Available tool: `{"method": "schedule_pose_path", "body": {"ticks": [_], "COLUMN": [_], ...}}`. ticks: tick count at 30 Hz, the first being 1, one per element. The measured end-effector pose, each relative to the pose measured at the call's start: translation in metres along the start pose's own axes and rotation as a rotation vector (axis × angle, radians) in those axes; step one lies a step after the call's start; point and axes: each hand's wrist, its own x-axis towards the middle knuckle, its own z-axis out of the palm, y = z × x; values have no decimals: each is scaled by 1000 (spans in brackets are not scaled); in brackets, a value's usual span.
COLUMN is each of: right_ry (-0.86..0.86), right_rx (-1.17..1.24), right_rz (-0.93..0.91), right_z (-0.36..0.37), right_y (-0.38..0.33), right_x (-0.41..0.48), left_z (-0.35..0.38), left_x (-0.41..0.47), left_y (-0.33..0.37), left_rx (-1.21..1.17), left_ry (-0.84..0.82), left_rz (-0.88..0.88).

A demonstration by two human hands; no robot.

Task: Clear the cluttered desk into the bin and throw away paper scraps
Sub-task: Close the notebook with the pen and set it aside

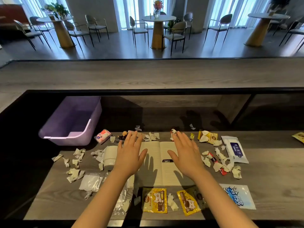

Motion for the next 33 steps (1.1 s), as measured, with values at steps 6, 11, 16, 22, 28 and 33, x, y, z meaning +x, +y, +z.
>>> {"method": "schedule_pose_path", "body": {"ticks": [6,11,16,22,28,33], "right_ry": [-73,-129,-243,-444,-408,-368], "right_rx": [-72,-105,-200,-302,-357,-288], "right_rz": [18,46,91,15,-120,-168], "right_z": [19,49,77,93,107,111], "right_y": [5,18,38,65,80,96], "right_x": [10,22,39,61,67,69], "left_z": [25,57,87,108,118,123], "left_x": [12,19,20,29,44,56], "left_y": [-18,-33,-42,-30,-15,-1], "left_rx": [-46,-1,53,-18,-104,-176], "left_ry": [-126,-194,-288,-390,-348,-220], "left_rz": [-47,-73,-99,-215,-418,-548]}}
